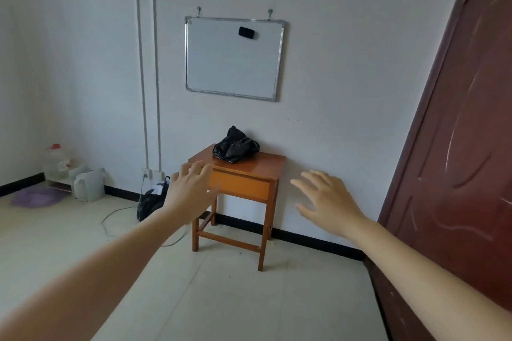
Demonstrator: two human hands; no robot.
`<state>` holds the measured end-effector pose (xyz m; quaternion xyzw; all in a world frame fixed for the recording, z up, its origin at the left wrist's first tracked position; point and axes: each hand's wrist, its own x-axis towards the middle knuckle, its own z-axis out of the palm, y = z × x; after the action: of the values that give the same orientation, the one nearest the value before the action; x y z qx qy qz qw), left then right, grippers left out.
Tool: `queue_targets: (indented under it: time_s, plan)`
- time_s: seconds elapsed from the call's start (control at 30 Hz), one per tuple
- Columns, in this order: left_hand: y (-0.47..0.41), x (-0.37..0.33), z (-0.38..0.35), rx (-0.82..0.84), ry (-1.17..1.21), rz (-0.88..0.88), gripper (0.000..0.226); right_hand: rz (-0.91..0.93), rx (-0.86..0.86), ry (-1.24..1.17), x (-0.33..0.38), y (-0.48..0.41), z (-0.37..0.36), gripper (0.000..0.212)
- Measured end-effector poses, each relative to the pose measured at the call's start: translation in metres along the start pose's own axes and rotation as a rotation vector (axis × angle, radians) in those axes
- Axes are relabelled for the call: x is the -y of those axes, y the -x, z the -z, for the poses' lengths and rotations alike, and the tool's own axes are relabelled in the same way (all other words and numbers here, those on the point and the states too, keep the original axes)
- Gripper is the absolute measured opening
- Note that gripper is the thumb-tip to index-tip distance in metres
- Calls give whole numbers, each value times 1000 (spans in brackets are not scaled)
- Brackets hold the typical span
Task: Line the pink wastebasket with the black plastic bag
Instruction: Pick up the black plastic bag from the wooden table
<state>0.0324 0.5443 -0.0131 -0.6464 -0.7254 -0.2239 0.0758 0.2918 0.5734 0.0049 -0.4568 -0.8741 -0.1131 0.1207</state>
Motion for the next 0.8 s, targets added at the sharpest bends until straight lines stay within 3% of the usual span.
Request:
queue_targets:
  time_s: [0.33, 0.6, 0.8]
  plan:
    - [-124, -51, -110, 130, 61, -58, 50, -135, 123, -55, -112, -82, -85, 53]
    - [-244, -73, -151, 48, 49, 54, 52, -14, 14, -35, -206, -193, -112, 55]
    - [-313, -66, -194, 71, 3, 113, 51, 87, 85, -63, -241, -277, -158, 54]
